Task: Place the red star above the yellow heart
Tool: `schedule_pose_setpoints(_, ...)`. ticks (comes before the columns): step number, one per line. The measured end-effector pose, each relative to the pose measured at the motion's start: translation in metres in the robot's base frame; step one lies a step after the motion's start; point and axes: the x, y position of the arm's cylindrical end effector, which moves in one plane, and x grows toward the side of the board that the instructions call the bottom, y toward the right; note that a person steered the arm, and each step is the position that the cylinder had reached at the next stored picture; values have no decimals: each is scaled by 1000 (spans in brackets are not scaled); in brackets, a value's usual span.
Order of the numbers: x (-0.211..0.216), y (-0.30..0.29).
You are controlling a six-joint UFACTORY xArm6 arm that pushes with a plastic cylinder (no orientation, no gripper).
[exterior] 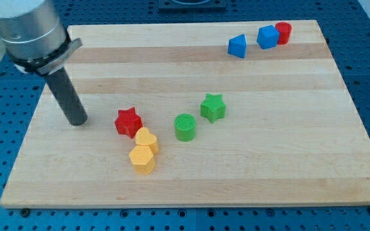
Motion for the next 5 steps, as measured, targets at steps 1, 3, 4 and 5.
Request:
schedule_pose_setpoints(1,7,8)
schedule_pose_setpoints(3,8,52)
schedule_pose_setpoints(4,8,62)
schedule_pose_setpoints(5,8,78)
